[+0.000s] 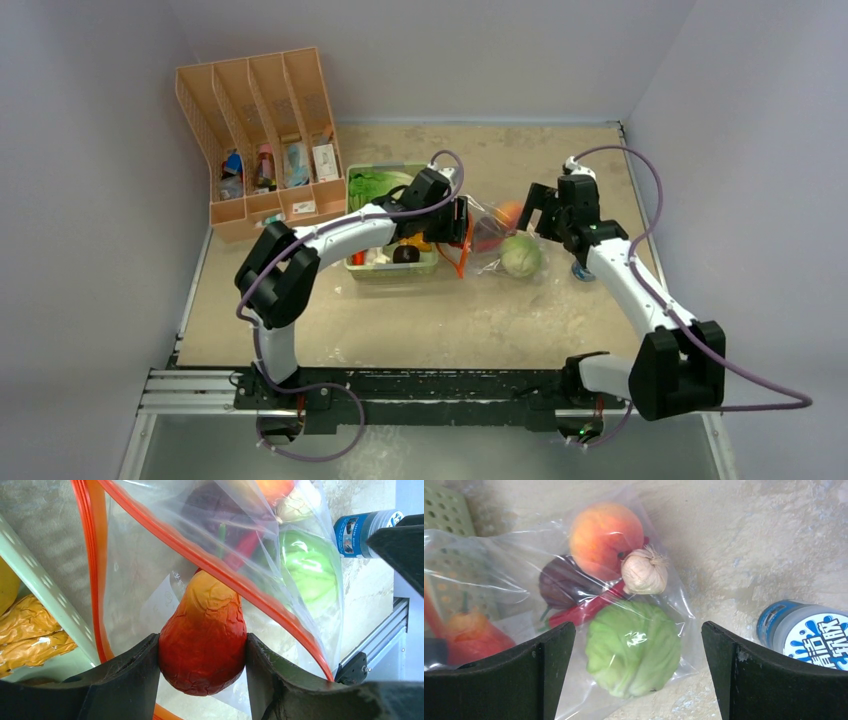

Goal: Open the zip-top bag and remove the fake food
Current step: Pick up the fake vegetable from the zipper food storage bag.

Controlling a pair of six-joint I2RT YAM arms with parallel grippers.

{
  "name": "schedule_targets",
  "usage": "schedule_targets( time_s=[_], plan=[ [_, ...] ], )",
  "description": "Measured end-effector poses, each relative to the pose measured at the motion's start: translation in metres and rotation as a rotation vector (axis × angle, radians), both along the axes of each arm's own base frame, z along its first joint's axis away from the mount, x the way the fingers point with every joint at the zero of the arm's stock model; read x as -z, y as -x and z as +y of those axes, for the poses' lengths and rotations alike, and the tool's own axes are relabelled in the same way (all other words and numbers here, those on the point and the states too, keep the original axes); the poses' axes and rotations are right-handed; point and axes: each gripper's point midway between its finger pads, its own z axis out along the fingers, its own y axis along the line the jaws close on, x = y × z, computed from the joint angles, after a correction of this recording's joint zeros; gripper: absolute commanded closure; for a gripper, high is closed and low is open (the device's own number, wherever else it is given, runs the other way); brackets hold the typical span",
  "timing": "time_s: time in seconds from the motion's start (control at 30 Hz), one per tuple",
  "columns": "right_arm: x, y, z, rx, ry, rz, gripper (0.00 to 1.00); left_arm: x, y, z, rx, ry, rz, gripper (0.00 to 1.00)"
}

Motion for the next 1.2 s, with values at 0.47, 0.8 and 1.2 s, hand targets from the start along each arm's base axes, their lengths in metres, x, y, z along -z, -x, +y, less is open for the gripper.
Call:
schedule_targets(
  time_s=[0.47,0.8,1.2],
  plan=[
    [0.021,0.031,0.028,-0.2,-0.091,0.081,0.09,-0.011,0.003,0.002,0.002,0.008,-0.005,1.0],
    [0.053,0.038,0.023,-0.071,-0.122,0.223,0.1,-0.013,0.006,0.005,0.008,-0.001,-0.003,1.0],
    [0.049,0.029,0.015,0.062,-0.14,0.184,0.11,-0.02,0.002,0.025,0.019,0.003,0.017,1.0]
  ],
)
